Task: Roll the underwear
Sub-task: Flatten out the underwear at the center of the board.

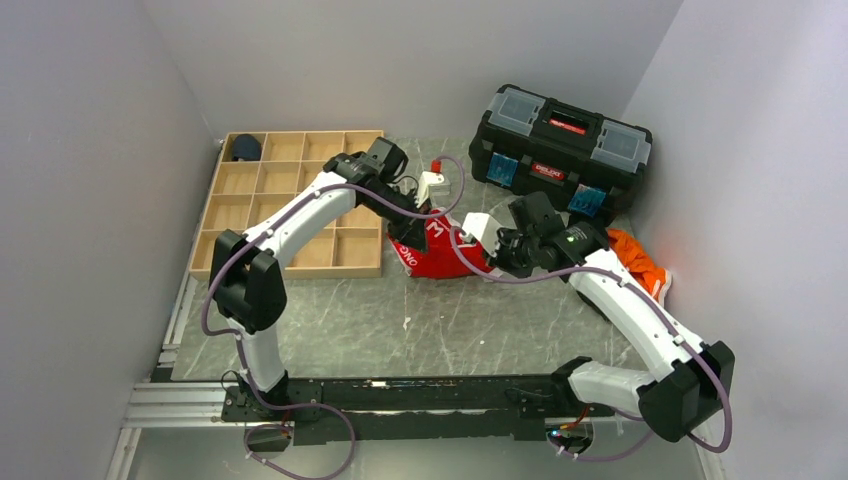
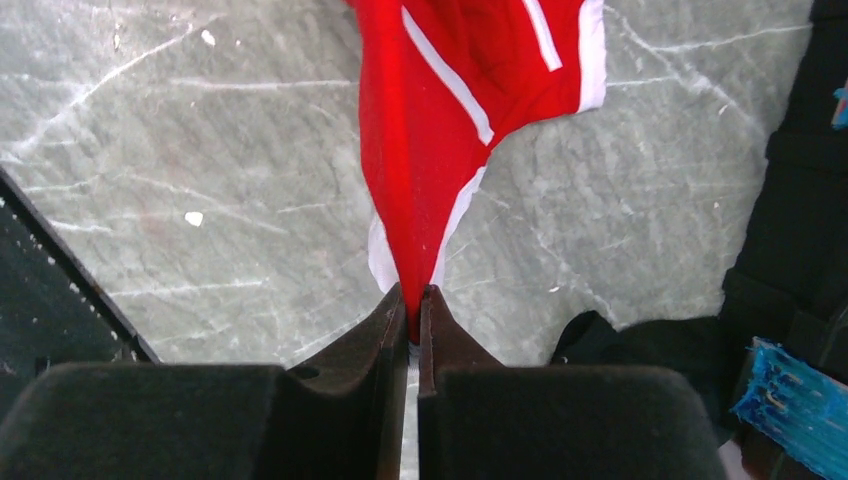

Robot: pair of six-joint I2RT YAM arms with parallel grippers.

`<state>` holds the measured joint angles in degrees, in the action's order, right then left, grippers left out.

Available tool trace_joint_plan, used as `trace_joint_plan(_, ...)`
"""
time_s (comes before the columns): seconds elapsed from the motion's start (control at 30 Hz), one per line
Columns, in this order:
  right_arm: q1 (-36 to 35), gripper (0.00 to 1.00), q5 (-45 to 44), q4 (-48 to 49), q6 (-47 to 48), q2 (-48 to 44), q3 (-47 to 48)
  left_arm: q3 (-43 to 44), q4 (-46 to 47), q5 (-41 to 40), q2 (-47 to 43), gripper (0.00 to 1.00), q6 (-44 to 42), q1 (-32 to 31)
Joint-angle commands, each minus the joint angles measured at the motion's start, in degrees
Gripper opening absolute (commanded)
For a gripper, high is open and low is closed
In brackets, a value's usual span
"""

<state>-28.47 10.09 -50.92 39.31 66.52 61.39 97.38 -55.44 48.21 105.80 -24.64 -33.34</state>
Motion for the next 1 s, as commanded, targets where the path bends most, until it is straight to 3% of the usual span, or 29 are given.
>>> trace_joint_plan(0.0,0.5,0.11,1.3,-5.1,2.4,0.2,1.7,-0.1,0.2,-0.8,-2.4,0.0,-1.3,0.0)
trace_joint_plan(0.23,3.8,0.11,5.8,2.5,2.4,2.0,-5.2,-5.5,9.6,4.0,1.5,0.0,7.0,0.0)
trace_joint_plan(0.4,12.2,0.09,12.7,4.9,5.2,8.2,-6.4,-2.9,11.8,4.0,9.2,0.0,11.0,0.0)
trace_joint_plan(0.57,14.7,0.0,13.9,4.7,6.7,11.0,-5.1,0.4,12.0,4.2,11.4,0.0,12.4,0.0)
trace_joint_plan(0.77,14.9,0.0,13.0,2.3,5.2,10.4,2.7,8.1,8.9,1.8,9.0,0.0,11.9,0.8)
trace_joint_plan(0.97,14.8,0.0,9.1,0.4,4.6,13.7,17.9,18.8,6.9,-2.9,8.7,0.0,14.0,4.0)
